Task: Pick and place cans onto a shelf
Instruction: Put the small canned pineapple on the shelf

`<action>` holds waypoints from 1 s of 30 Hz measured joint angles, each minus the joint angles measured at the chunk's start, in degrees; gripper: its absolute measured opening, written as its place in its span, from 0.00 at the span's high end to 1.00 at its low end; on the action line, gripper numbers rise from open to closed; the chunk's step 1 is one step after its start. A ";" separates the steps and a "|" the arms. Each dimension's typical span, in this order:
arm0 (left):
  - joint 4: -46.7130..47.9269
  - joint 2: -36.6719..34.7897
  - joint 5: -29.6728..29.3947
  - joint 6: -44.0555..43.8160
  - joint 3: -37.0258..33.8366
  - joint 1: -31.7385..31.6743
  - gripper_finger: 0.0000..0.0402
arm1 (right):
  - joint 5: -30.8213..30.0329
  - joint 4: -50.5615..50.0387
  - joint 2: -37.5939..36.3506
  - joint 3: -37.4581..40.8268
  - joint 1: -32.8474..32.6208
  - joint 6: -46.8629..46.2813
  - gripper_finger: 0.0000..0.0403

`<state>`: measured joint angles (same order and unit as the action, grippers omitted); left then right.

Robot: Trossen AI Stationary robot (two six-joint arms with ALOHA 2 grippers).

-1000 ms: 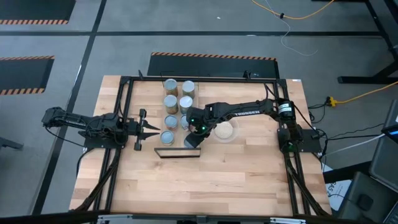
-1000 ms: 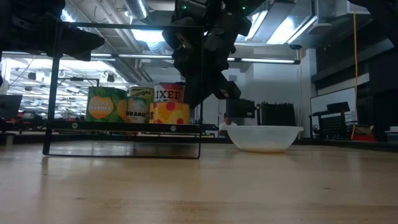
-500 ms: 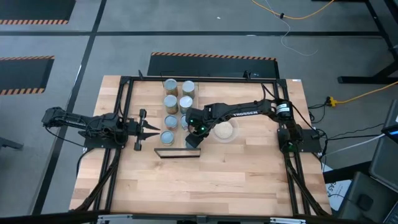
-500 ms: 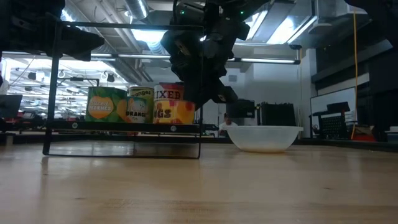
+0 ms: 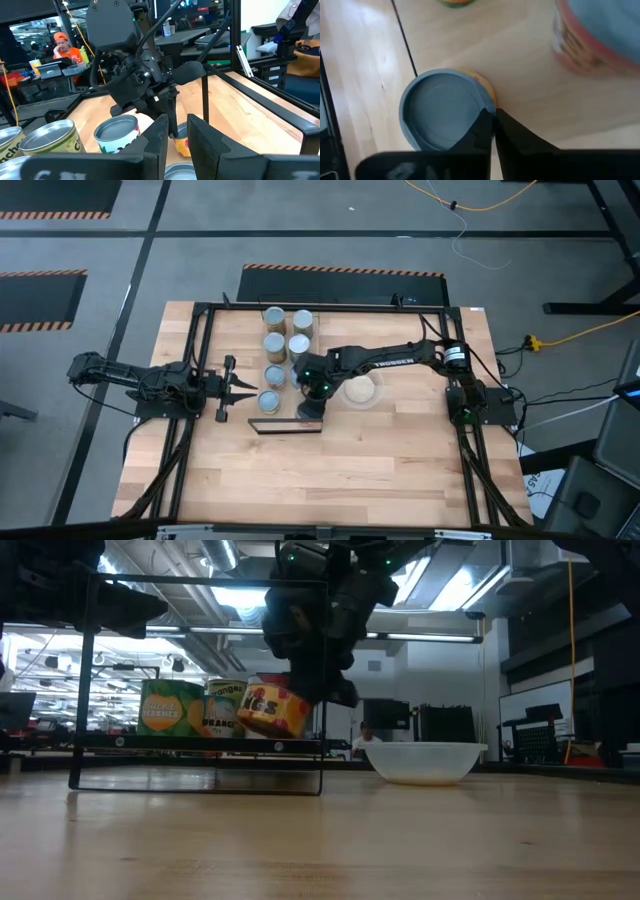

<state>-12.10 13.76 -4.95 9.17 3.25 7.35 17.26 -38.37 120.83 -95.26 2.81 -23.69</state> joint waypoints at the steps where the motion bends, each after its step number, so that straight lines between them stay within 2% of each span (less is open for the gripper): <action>1: 0.00 0.00 0.00 0.00 0.00 0.00 0.84 | -0.03 0.48 0.03 0.00 0.02 1.39 0.97; 9: 0.02 0.00 0.00 0.00 0.01 0.00 0.84 | -3.33 1.37 0.03 0.00 0.09 15.19 0.97; 22: 0.07 -0.02 0.00 0.00 0.00 0.02 0.84 | -3.91 1.03 -0.06 -0.04 0.04 29.93 0.97; 30: 0.07 -0.02 0.00 0.00 0.00 0.02 0.84 | -4.09 1.18 -0.06 -0.04 0.05 31.89 0.97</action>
<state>-12.03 13.74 -4.95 9.17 3.25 7.38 13.16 -37.19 120.77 -95.31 2.86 8.21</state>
